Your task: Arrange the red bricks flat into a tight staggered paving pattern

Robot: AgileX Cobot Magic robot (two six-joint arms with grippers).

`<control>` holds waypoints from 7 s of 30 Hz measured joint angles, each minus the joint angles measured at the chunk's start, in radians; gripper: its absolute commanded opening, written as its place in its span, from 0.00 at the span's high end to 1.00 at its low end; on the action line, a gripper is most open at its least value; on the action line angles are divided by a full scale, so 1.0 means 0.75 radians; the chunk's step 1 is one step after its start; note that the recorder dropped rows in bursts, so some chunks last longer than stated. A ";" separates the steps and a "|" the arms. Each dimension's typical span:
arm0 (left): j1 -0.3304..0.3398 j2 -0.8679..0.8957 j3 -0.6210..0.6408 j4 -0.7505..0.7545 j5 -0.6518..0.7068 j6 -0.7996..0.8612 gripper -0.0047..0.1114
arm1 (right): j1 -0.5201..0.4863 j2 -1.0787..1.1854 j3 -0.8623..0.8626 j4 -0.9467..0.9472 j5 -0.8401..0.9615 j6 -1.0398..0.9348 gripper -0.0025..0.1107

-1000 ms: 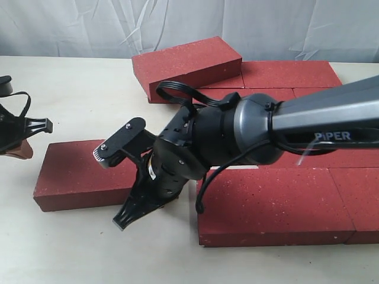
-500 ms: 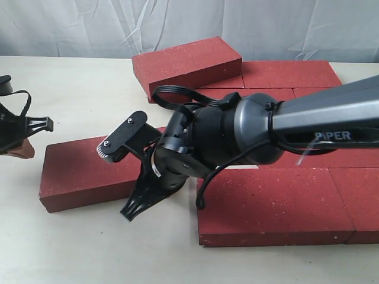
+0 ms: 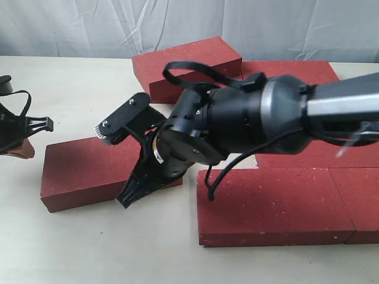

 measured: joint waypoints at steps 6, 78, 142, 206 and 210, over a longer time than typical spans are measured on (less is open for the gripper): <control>0.000 0.000 0.006 0.000 0.032 0.000 0.96 | -0.092 -0.163 0.000 0.028 0.220 0.000 0.98; -0.298 0.147 0.023 0.027 -0.328 0.183 0.96 | -0.383 -0.186 0.056 0.472 0.245 -0.354 0.98; -0.316 0.147 0.024 -0.092 -0.360 0.177 0.96 | -0.271 -0.223 -0.001 -0.035 0.264 0.058 0.98; -0.204 0.180 0.024 -0.009 -0.425 0.242 0.96 | -0.543 0.184 -0.001 0.011 -0.310 0.482 0.98; -0.195 0.180 0.024 -0.009 -0.427 0.242 0.96 | -0.527 0.184 -0.001 0.020 -0.297 0.479 0.98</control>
